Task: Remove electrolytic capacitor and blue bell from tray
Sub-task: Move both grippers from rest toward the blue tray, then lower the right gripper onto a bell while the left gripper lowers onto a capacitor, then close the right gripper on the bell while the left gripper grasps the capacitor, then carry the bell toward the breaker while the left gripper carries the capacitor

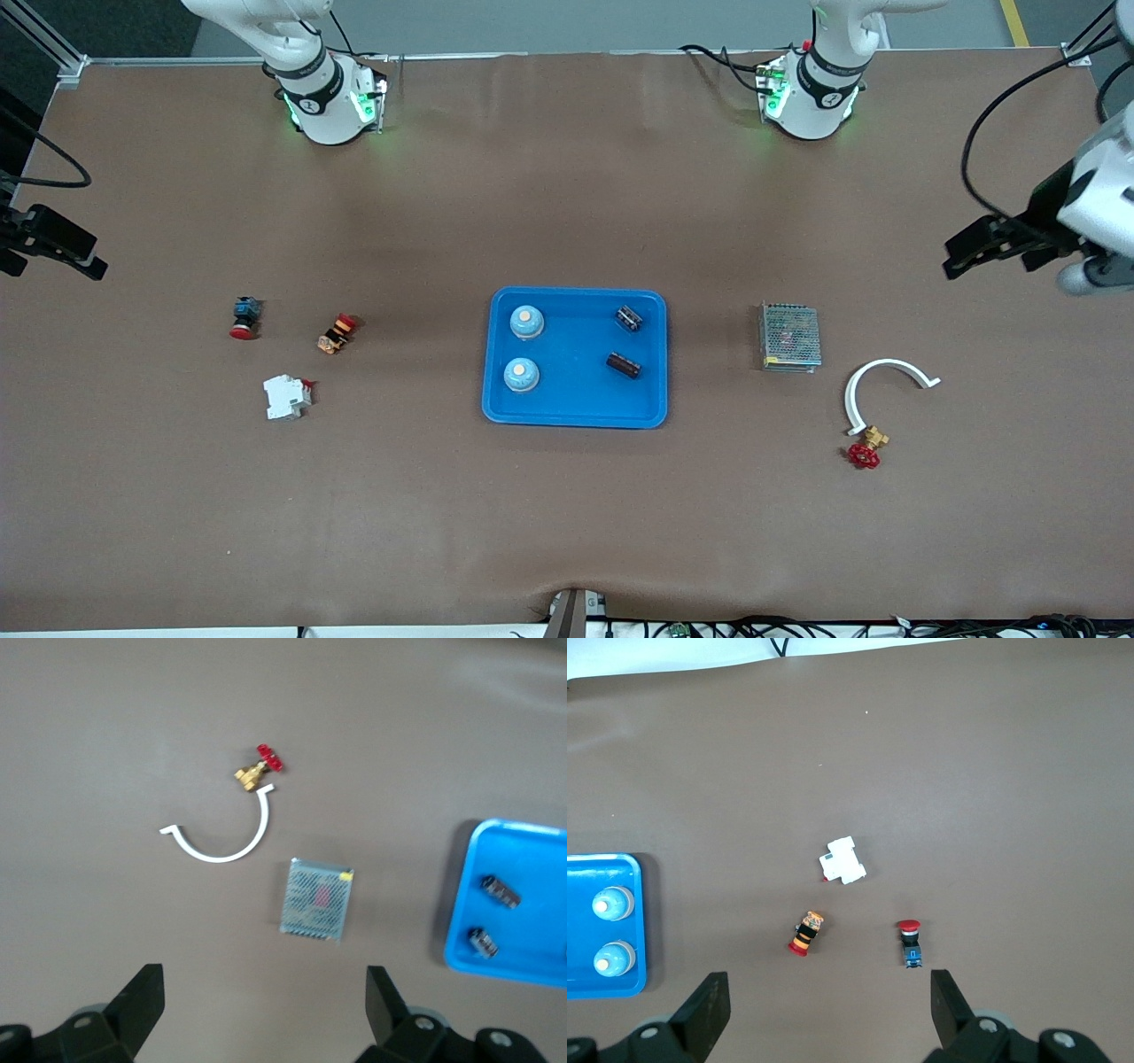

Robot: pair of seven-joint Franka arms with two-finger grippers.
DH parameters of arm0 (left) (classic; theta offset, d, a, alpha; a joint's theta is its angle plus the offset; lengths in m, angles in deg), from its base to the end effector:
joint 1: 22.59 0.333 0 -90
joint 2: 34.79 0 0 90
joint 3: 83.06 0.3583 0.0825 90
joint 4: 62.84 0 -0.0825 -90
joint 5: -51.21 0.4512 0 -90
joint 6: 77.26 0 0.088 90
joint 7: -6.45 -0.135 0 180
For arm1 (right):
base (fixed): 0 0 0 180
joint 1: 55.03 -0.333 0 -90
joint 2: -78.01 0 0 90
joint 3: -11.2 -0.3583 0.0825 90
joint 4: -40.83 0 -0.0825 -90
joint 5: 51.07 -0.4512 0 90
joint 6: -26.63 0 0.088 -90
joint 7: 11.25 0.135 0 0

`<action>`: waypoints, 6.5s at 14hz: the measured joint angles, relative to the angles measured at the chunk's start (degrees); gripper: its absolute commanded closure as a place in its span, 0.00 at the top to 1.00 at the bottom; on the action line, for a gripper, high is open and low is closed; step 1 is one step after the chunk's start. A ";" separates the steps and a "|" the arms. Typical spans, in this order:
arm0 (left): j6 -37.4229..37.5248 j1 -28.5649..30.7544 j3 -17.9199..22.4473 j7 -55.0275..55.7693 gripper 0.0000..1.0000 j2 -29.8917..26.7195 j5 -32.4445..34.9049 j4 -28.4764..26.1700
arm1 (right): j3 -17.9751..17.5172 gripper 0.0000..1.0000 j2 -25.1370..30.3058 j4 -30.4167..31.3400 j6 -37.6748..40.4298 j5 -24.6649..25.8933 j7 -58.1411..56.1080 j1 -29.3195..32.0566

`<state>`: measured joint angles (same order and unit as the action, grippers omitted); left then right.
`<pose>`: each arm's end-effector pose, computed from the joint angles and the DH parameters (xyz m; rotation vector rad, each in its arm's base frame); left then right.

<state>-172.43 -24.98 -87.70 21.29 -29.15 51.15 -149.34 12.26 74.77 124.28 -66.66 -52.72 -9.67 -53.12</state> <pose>0.6615 -0.0792 0.6171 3.1144 0.2136 0.0789 0.6506 -0.0296 0.6705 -3.1076 0.1233 -0.1798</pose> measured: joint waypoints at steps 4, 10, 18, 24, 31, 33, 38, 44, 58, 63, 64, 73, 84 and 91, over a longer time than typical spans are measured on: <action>-2.22 -1.63 -1.95 5.94 1.00 3.82 -0.34 0.58 | 0.00 1.00 0.00 -0.01 -0.01 0.05 0.00 0.00; -2.43 -9.46 -2.72 15.49 1.00 10.59 -0.35 0.69 | -0.03 1.00 0.00 0.03 0.03 0.06 -0.01 -0.01; -8.15 -12.84 -2.70 30.00 1.00 16.24 -0.21 1.00 | -0.68 1.00 -0.63 7.03 -6.18 -0.06 2.62 -2.11; -14.63 -16.99 -2.76 48.78 1.00 22.20 -0.21 3.76 | -1.23 1.00 -8.64 12.44 -15.13 0.34 25.80 -16.02; -26.18 -20.49 -2.75 60.21 1.00 30.25 -0.21 4.47 | -1.32 1.00 -19.00 12.24 -25.74 0.76 42.56 -30.63; -28.63 -21.06 -2.75 62.30 1.00 32.12 -0.21 4.62 | -1.34 1.00 -21.31 12.24 -29.79 0.74 47.50 -33.37; -32.17 -24.67 -2.68 68.20 1.00 34.82 -0.21 4.98 | -1.38 1.00 -26.92 12.26 -37.26 0.73 52.32 -38.45; -34.01 -27.27 -1.92 71.07 1.00 37.85 -0.21 5.09 | -1.84 1.00 -33.14 12.04 -38.78 -0.22 49.57 -38.48; -37.02 -29.52 -0.72 74.18 1.00 42.81 0.59 5.15 | -2.37 1.00 -36.72 12.15 -42.03 -1.33 49.31 -41.42; -37.02 -29.67 -0.71 74.49 1.00 43.52 0.81 5.14 | -2.38 1.00 -36.96 12.33 -42.03 -1.33 49.31 -41.44; -37.02 -29.86 -0.71 75.00 1.00 43.70 0.82 5.14 | -2.40 1.00 -37.05 12.34 -42.03 -1.33 49.31 -41.47; -37.02 -30.53 -0.34 76.07 0.29 44.02 0.97 5.24 | -2.37 0.00 -37.56 13.16 -42.20 -1.42 49.83 -41.63; -30.30 -30.15 0.83 75.32 0.17 40.68 1.94 7.22 | -1.57 0.00 -36.35 1.42 -24.31 -6.60 46.08 -38.92; -18.65 -26.52 1.35 64.66 0.17 30.31 1.99 7.64 | -0.55 0.00 -31.01 0.30 -11.89 -5.61 8.62 -22.38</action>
<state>-191.08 -51.51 -86.34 85.95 1.16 53.13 -141.70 11.70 43.76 124.59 -78.55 -58.33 -1.05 -75.50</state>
